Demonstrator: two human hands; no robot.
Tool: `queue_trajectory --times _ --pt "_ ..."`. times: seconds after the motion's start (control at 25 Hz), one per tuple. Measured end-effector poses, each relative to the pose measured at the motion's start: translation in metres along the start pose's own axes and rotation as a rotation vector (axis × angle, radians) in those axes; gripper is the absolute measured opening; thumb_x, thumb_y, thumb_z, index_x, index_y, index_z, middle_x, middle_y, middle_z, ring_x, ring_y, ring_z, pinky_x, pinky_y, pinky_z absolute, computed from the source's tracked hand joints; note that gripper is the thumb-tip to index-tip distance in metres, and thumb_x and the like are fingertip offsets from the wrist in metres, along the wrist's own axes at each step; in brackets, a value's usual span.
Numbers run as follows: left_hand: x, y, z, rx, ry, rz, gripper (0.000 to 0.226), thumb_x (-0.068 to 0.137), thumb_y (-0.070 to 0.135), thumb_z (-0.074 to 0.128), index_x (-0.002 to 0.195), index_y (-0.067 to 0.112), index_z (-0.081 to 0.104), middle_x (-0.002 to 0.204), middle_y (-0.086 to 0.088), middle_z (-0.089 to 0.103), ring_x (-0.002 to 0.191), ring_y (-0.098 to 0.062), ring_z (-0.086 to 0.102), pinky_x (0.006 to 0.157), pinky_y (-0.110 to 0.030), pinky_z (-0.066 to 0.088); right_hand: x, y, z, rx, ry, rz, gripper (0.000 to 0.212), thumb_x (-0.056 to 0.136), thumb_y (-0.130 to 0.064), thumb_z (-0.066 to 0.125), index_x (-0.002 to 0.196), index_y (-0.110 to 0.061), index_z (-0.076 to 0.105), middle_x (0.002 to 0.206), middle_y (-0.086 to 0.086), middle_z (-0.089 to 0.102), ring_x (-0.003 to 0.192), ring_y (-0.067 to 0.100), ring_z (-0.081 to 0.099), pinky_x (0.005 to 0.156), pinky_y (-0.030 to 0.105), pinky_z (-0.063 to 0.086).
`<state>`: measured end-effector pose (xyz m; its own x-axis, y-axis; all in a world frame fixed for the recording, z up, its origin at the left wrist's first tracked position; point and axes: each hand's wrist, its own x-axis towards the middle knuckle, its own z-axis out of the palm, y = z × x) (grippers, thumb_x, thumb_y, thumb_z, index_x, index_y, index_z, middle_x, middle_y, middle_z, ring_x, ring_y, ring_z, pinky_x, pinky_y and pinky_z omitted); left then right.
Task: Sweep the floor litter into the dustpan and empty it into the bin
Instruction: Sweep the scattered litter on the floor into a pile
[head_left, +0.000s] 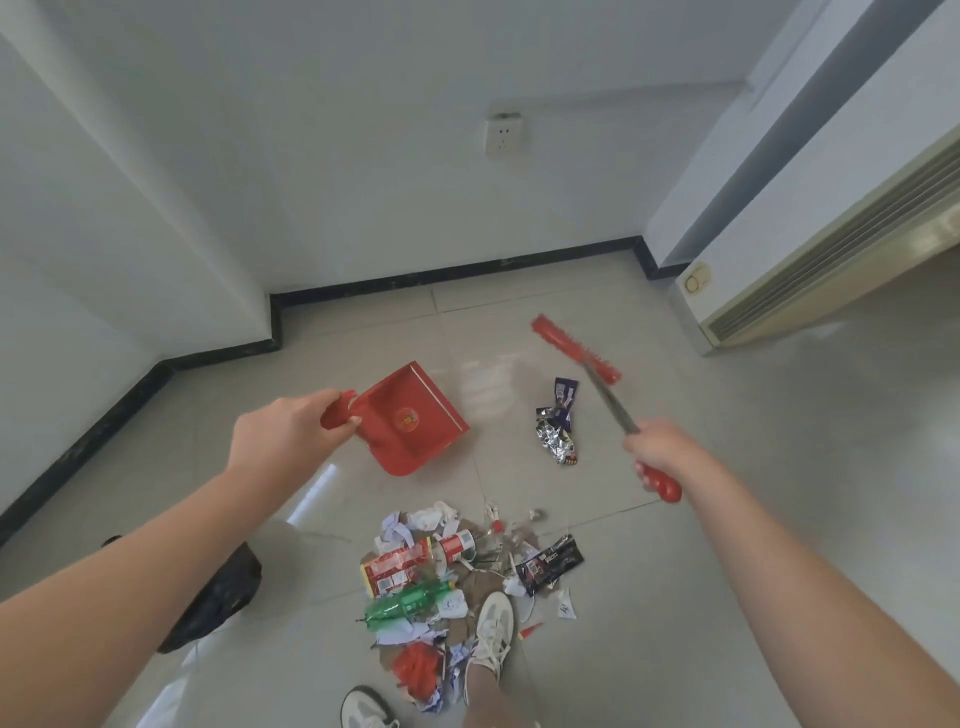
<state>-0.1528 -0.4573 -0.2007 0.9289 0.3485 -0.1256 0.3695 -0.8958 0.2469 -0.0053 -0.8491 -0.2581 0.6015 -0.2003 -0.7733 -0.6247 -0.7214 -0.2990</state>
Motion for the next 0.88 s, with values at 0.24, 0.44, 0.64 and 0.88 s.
queue_trajectory --times 0.24,0.44,0.64,0.88 --pt "0.020 0.026 0.011 -0.036 0.013 -0.033 0.023 0.086 0.048 0.067 0.094 0.026 0.070 0.072 0.008 0.066 0.067 -0.019 0.061 0.057 -0.027 0.049 0.078 -0.010 -0.022 0.015 -0.075 0.142 0.021 0.094 0.000 0.032 0.076 -0.006 0.041 0.043 0.008 0.041 0.017 0.010 0.031 0.033 0.013 0.035" --pt "0.026 0.037 0.032 0.045 -0.028 0.006 0.024 0.086 0.053 0.063 0.088 0.030 0.068 0.067 0.008 0.065 0.064 -0.019 0.061 0.055 -0.024 0.047 0.078 0.035 -0.014 -0.095 -0.149 0.168 0.011 0.092 0.000 0.039 0.092 -0.001 0.050 0.042 0.008 0.044 0.027 0.012 0.037 0.035 0.016 0.036" --pt "0.021 0.024 0.027 0.038 -0.030 0.073 0.021 0.086 0.051 0.064 0.088 0.030 0.068 0.065 0.006 0.063 0.062 -0.020 0.061 0.053 -0.025 0.048 0.014 0.086 0.023 -0.332 -0.247 0.080 0.036 0.086 -0.003 0.033 0.116 0.007 0.051 0.052 0.015 0.049 0.033 0.018 0.045 0.039 0.025 0.040" --pt "-0.006 -0.024 -0.008 -0.003 -0.020 0.122 0.022 0.088 0.047 0.061 0.080 0.027 0.061 0.067 0.004 0.062 0.064 -0.020 0.058 0.054 -0.026 0.041 -0.105 0.130 0.107 -0.336 -0.299 0.029 0.022 0.085 -0.002 0.034 0.102 -0.008 0.047 0.050 0.011 0.046 0.026 0.015 0.039 0.035 0.021 0.037"
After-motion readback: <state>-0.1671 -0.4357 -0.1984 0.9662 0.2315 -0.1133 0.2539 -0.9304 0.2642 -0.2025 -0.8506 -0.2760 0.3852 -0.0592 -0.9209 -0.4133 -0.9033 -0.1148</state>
